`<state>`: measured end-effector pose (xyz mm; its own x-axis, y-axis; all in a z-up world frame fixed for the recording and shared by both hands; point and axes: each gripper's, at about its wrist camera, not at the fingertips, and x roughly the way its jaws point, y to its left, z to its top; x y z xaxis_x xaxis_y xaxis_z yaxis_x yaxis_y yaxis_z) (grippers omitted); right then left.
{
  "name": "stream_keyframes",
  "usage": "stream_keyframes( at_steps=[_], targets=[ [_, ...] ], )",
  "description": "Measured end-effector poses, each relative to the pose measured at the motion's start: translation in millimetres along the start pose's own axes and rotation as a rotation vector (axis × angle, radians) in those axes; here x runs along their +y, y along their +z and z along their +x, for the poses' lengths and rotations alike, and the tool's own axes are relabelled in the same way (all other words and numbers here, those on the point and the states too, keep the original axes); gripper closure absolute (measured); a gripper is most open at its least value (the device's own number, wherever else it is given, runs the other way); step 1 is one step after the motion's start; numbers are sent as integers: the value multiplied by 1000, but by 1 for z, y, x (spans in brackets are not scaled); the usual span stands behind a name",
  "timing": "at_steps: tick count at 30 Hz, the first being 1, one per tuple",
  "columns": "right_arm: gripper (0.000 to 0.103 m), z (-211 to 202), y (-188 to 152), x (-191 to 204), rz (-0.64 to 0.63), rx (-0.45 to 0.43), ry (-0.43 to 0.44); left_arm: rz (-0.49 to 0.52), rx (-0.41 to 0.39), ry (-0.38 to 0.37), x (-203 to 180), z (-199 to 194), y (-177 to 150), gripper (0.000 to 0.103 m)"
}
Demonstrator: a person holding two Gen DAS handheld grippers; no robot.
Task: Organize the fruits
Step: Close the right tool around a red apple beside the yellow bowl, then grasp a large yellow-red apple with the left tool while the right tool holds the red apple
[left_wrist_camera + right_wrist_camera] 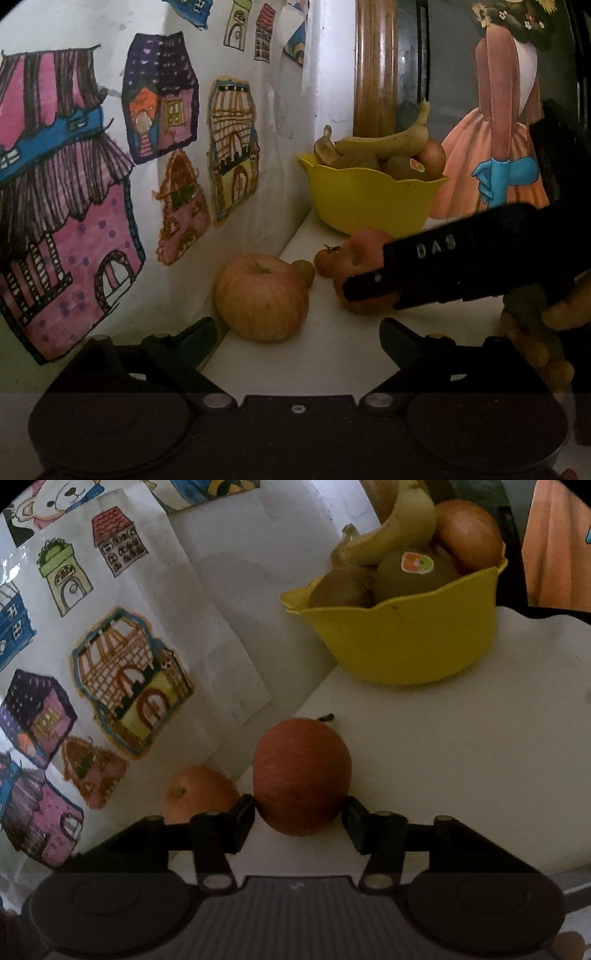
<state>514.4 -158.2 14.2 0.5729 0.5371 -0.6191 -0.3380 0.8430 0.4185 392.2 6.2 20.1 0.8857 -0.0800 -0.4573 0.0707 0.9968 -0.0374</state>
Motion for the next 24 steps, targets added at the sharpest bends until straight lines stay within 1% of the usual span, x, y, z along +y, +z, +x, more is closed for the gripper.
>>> stream_keyframes(
  at_steps=[2, 3, 4, 6, 7, 8, 10, 11, 12, 14, 16, 17, 20, 24],
  targets=[
    [44, 4, 0, -6, -9, 17, 1, -6, 5, -4, 1, -1, -1, 8],
    [44, 5, 1, -9, -9, 14, 12, -18, 11, -10, 2, -1, -1, 8],
    [41, 6, 3, -12, -9, 15, 31, -35, 20, -18, 3, -2, -3, 8],
    [38, 10, 10, -18, -10, 23, 68, -75, 48, -35, 8, -1, -5, 8],
    [36, 11, 13, -21, 1, 29, 86, -87, 62, -33, 8, 0, -6, 8],
    [31, 11, 14, -25, 19, 30, 104, -93, 74, -26, 9, 2, -6, 8],
    [26, 11, 15, -30, 35, 37, 137, -107, 79, -8, 9, 1, -8, 8],
    [22, 10, 16, -32, 35, 44, 146, -129, 79, 12, 9, 0, -9, 8],
    [21, 9, 17, -34, 42, 50, 151, -164, 85, 47, 8, 0, -10, 7],
    [21, 6, 21, -39, 71, 58, 136, -243, 111, 132, 5, 1, -11, 7],
    [19, 1, 25, -47, 98, 65, 113, -277, 95, 198, -2, 0, -11, 4],
    [19, -3, 27, -51, 106, 63, 101, -288, 105, 239, -6, 3, -10, 4],
    [15, -14, 29, -63, 109, 46, 45, -259, 122, 335, -19, 16, -5, 4],
    [14, -16, 33, -72, 105, 62, 26, -232, 130, 393, -19, 32, 3, 6]
  ],
)
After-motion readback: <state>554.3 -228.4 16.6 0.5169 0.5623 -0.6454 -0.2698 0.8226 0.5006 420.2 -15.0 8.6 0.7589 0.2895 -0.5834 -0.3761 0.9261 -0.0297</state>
